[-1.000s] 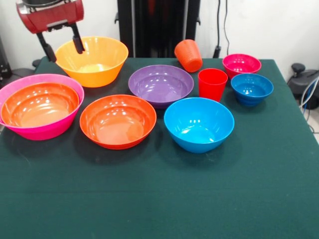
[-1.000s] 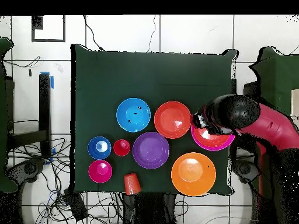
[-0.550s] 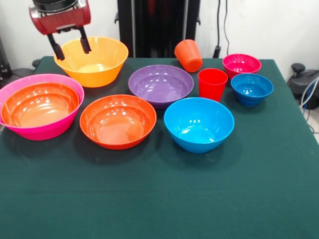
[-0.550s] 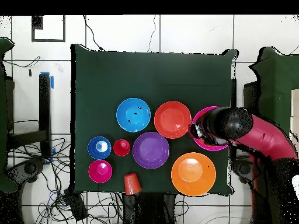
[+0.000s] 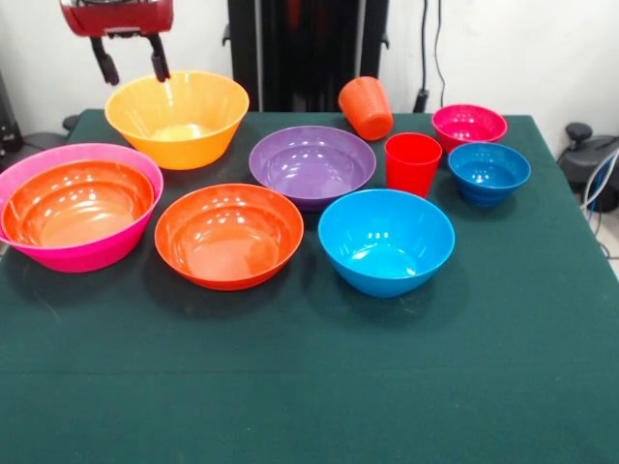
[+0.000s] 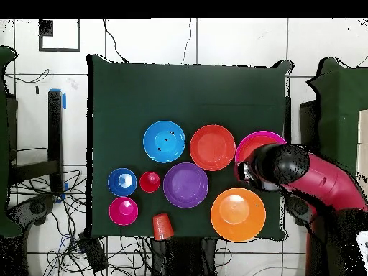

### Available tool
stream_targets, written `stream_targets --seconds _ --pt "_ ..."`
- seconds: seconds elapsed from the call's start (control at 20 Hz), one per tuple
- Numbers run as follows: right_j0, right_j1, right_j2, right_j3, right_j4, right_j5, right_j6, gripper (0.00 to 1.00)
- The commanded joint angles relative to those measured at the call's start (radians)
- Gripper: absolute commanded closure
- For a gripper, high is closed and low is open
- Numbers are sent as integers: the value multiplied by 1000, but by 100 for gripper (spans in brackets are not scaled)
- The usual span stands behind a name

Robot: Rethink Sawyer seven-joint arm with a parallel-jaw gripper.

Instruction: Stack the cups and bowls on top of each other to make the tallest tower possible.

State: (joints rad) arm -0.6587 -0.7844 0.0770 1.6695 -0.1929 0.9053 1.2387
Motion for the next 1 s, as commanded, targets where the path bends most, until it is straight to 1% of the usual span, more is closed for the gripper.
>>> stream_targets --seconds 0.05,0.15,0.25,0.6,1.0 --pt "45 2 -47 75 -18 -52 214 0" --pt "50 8 -53 77 -18 -57 233 0" --pt "43 16 -47 82 -15 -70 230 0" --pt "28 56 -16 44 -26 -96 186 0" --pt "15 107 4 24 -41 -139 152 0"
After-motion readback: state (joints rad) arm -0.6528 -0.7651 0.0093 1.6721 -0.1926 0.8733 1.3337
